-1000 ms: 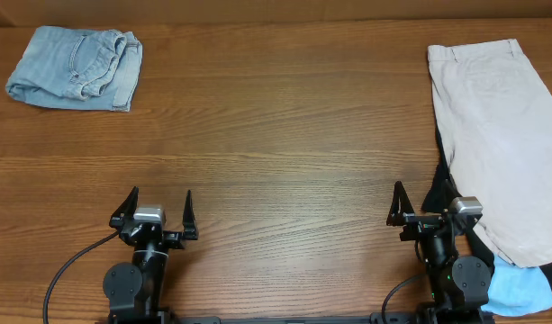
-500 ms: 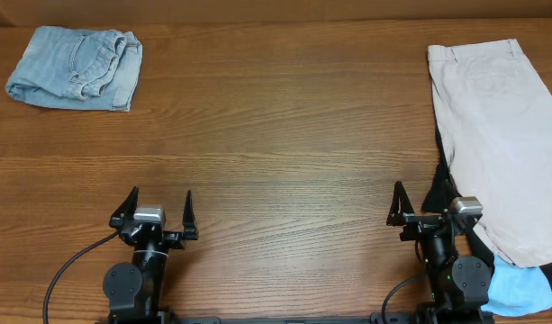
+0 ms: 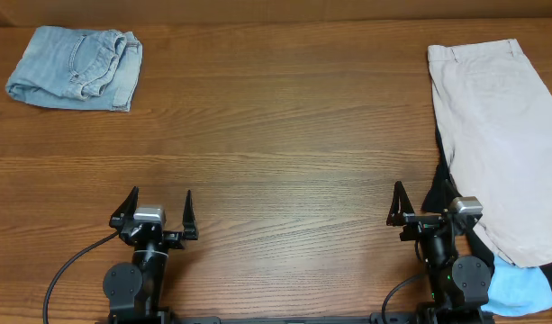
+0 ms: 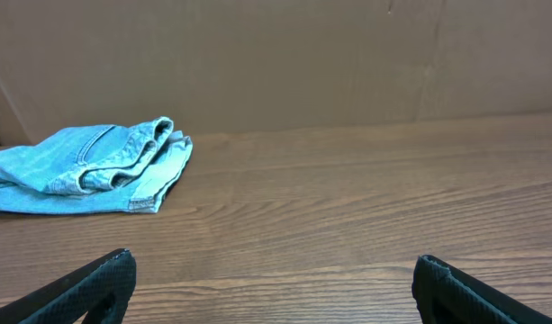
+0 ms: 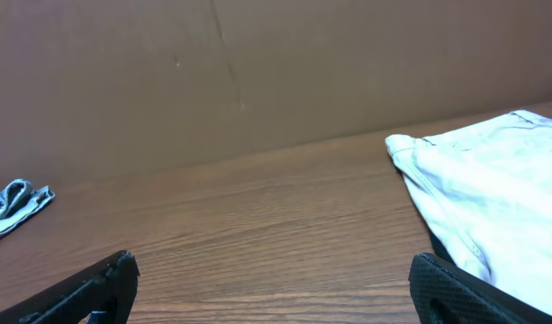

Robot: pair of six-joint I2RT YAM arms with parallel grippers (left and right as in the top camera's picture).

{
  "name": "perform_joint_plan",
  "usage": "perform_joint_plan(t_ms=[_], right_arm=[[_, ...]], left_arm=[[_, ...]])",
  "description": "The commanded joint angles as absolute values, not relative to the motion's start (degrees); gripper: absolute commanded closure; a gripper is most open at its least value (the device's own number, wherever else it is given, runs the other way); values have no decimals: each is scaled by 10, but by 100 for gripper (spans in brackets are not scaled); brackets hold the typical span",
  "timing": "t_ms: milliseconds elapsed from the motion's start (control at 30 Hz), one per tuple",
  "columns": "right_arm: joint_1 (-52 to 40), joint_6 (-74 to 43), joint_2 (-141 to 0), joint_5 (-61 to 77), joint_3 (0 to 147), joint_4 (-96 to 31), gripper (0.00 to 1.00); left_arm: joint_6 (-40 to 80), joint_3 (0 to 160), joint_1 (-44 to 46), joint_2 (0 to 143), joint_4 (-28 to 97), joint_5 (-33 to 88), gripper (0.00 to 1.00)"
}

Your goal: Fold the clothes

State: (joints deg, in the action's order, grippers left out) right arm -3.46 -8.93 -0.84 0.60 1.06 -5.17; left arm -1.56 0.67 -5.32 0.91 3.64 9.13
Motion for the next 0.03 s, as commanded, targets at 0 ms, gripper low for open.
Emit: perform_joint_plan(t_ms=[0], right_arm=[[-33, -85, -2, 1, 5, -48, 0]], left_arm=[[-11, 3, -52, 3, 36, 84, 0]])
